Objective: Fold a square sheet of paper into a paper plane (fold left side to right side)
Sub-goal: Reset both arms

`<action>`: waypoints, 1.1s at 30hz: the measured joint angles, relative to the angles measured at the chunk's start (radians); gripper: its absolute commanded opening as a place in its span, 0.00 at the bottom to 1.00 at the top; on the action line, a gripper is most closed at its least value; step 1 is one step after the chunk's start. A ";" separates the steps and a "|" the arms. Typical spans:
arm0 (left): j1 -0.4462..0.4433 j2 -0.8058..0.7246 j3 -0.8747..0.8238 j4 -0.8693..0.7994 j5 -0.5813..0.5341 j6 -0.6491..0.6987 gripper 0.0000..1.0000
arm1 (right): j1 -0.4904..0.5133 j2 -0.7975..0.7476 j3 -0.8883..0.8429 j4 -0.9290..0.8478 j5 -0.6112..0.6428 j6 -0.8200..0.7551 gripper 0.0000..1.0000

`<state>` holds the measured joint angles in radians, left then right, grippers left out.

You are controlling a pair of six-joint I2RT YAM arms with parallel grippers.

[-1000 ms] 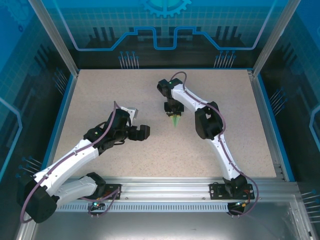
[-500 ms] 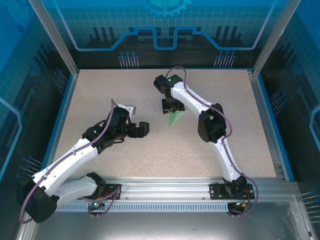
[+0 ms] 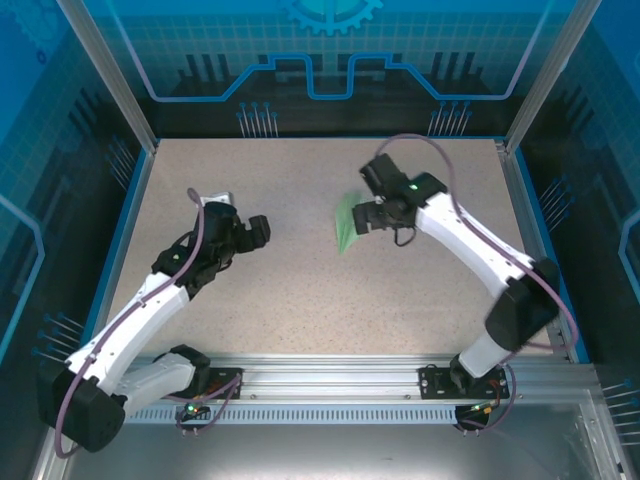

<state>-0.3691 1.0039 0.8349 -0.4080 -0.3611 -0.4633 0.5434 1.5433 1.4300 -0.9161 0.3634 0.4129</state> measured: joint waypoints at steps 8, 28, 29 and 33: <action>0.098 0.005 -0.136 0.162 -0.232 0.110 0.99 | -0.311 -0.168 -0.454 0.418 0.016 -0.165 1.00; 0.262 0.244 -0.505 0.935 -0.016 0.389 0.99 | -0.441 -0.071 -0.897 1.390 -0.194 -0.393 1.00; 0.274 0.254 -0.507 0.964 0.006 0.392 0.98 | -0.447 -0.071 -0.915 1.420 -0.206 -0.396 0.99; 0.314 0.282 -0.507 1.055 0.074 0.393 0.98 | -0.472 -0.069 -0.966 1.495 -0.251 -0.396 1.00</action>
<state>-0.0555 1.2858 0.3279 0.6472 -0.2867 -0.0708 0.0711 1.4746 0.4637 0.5785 0.1127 0.0166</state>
